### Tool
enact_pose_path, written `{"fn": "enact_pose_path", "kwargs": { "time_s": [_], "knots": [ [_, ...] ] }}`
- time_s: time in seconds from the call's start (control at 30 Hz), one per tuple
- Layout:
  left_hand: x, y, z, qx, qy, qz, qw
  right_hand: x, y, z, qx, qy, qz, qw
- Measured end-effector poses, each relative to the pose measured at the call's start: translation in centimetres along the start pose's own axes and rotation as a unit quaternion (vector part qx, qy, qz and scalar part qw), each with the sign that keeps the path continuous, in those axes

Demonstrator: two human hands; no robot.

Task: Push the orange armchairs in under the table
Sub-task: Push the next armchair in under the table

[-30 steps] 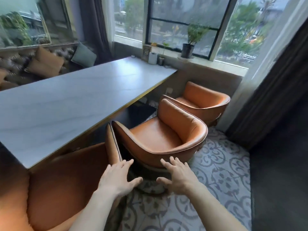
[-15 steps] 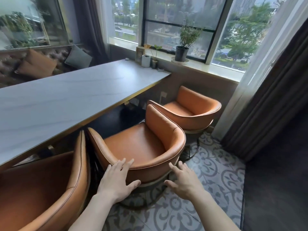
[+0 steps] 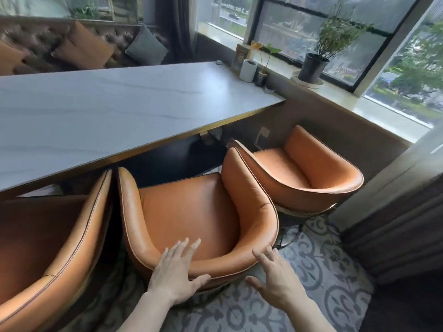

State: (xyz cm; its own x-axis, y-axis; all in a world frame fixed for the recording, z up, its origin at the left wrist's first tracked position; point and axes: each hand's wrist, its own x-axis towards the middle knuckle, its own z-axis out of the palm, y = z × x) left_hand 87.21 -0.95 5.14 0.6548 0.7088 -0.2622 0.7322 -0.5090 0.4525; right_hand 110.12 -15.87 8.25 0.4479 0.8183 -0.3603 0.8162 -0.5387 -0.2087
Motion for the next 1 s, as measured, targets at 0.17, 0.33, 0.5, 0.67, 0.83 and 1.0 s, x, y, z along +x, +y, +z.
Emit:
{"fn": "enact_pose_path", "kwargs": {
  "time_s": [0.17,0.33,0.5,0.67,0.83,1.0],
  "knots": [
    [2.0,1.4,2.1,-0.001,-0.011,-0.048,0.999,4.3,2.4,-0.1,-0.019,-0.027,-0.054,0.998],
    [2.7,2.5,4.4,0.006,-0.007,-0.109,0.994,8.1,4.4,1.1,-0.072,-0.064,-0.136,0.986],
    [3.2,4.0,7.5,0.022,-0.002,-0.156,0.987,10.7,7.2,3.1,-0.084,-0.096,-0.216,0.968],
    [3.0,5.9,10.8,0.013,-0.014,-0.174,0.985,11.6,9.3,5.0,-0.065,-0.042,-0.262,0.962],
    [3.0,6.1,11.6,0.023,0.037,-0.16,0.986,11.6,9.2,5.6,-0.062,-0.008,-0.274,0.96],
    [3.3,5.5,12.6,0.031,0.071,-0.148,0.986,11.7,9.9,7.4,-0.067,0.03,-0.288,0.955]
  ]
}}
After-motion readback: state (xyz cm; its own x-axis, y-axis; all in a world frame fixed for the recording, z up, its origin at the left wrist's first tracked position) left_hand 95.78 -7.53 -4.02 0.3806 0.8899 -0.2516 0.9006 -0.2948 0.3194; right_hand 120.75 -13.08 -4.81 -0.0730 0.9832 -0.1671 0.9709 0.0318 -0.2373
